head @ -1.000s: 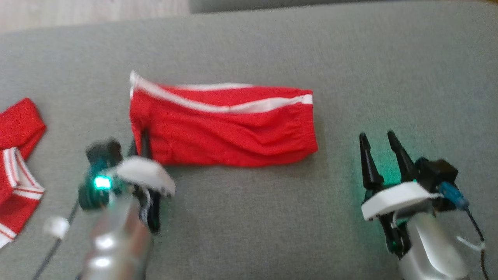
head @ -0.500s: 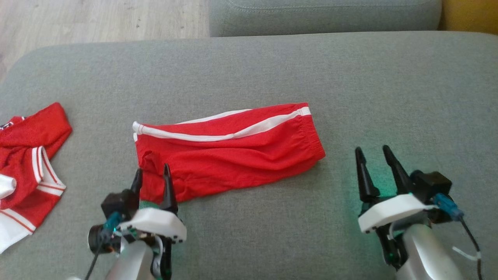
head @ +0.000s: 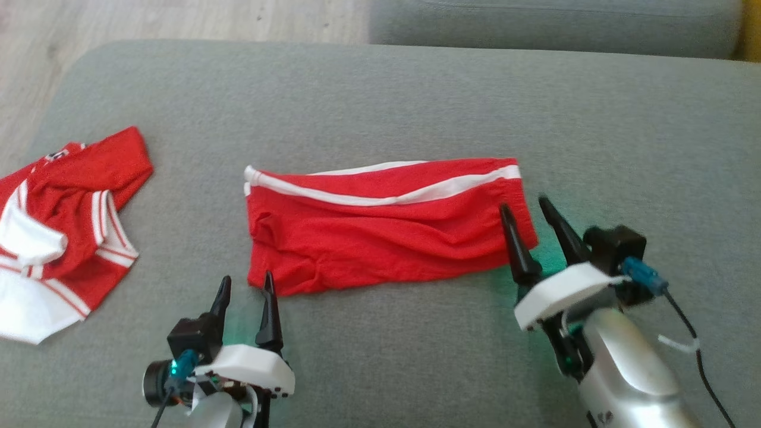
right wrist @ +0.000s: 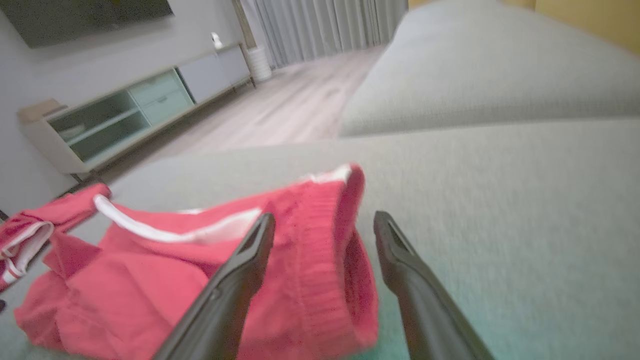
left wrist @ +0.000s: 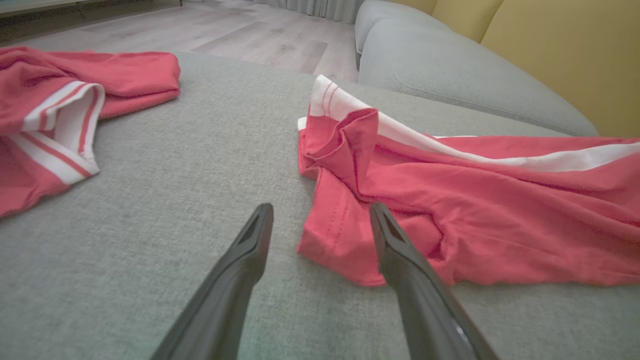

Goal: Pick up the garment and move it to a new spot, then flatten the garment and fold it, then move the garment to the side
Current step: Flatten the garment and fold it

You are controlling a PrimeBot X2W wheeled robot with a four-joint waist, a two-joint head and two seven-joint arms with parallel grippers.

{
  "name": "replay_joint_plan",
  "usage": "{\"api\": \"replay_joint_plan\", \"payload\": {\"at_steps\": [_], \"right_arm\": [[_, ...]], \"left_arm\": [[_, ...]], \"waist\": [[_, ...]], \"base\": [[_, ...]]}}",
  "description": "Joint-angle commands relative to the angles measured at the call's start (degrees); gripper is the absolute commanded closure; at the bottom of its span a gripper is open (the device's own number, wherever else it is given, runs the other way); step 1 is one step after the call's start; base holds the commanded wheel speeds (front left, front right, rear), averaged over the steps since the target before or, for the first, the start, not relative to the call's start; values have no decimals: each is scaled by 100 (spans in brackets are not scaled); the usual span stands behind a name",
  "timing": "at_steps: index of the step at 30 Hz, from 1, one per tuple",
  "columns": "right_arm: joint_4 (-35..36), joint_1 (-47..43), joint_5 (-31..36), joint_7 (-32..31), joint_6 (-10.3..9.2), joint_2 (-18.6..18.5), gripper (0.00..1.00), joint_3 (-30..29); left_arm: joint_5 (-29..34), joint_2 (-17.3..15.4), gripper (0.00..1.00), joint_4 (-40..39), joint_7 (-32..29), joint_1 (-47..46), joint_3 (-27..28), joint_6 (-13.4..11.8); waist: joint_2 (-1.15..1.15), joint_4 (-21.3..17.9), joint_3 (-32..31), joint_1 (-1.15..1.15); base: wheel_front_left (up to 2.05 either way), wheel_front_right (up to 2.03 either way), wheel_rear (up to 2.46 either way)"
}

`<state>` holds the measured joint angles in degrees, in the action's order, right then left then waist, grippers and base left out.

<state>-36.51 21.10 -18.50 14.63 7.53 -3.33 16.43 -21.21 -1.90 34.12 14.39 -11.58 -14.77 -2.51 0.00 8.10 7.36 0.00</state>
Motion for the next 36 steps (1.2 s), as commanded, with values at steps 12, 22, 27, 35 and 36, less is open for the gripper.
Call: {"api": "replay_joint_plan", "payload": {"at_steps": [12,22,27,35,36], "right_arm": [[-1440,272,-826,36,-4,45,21,363],[-1678,355,-1566,37,-4,45,100,637],[-1545,348,-1530,37,-4,-34,100,112],[-1035,181,-1338,37,-4,-284,100,-703],[-920,183,-1307,37,-4,-269,100,-679]], "left_arm": [[-119,-98,0,47,61,-193,216,-33],[-117,-98,0,116,61,-238,212,-29],[-52,-98,0,144,61,-209,293,-29],[-35,-98,0,178,61,-105,201,22],[-42,-98,0,187,61,-92,177,20]], "waist": [[0,138,233,0],[0,96,257,0],[0,23,206,0],[0,-244,31,0],[0,-268,8,0]], "base": [[0,0,0],[0,0,0],[0,0,0],[0,0,0],[0,0,0]]}}
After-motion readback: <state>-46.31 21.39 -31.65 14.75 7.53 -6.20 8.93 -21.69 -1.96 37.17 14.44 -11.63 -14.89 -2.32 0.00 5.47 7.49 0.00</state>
